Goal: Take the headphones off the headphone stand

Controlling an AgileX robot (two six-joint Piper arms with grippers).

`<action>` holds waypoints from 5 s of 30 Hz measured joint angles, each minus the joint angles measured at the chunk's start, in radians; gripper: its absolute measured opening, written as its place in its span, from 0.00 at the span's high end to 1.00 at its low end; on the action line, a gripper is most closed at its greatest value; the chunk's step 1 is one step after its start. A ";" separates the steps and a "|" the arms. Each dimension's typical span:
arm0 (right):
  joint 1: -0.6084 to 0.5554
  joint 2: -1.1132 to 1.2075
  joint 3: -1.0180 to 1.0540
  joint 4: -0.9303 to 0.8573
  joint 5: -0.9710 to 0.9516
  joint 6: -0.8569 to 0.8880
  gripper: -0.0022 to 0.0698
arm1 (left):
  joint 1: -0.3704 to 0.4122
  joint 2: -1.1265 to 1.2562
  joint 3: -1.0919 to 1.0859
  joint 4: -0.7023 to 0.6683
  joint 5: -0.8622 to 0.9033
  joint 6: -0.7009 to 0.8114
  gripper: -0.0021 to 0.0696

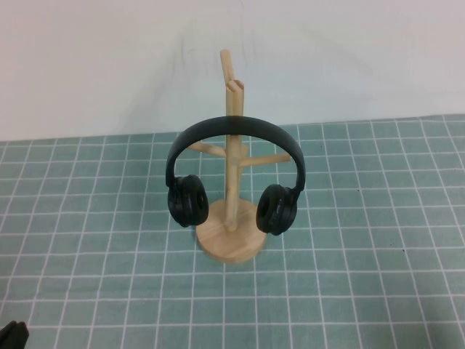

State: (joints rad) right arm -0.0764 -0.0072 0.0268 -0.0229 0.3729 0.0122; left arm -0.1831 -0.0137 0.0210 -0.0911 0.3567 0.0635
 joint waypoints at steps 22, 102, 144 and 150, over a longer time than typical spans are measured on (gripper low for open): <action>0.000 0.000 0.000 0.000 0.000 0.000 0.98 | 0.000 0.000 0.000 0.000 0.000 0.000 0.98; 0.007 0.952 -0.989 0.713 0.569 -0.472 0.98 | 0.000 0.000 0.000 0.000 0.000 0.000 0.98; 1.185 1.484 -0.989 -1.551 0.360 0.948 0.39 | 0.000 0.000 0.000 0.000 0.000 0.000 0.98; 1.185 1.584 -0.989 -1.648 0.490 1.102 0.38 | 0.000 0.000 0.000 0.000 0.000 0.000 0.98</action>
State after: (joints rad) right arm 1.1088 1.5767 -0.9625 -1.6705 0.8627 1.1138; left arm -0.1831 -0.0137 0.0210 -0.0911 0.3567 0.0635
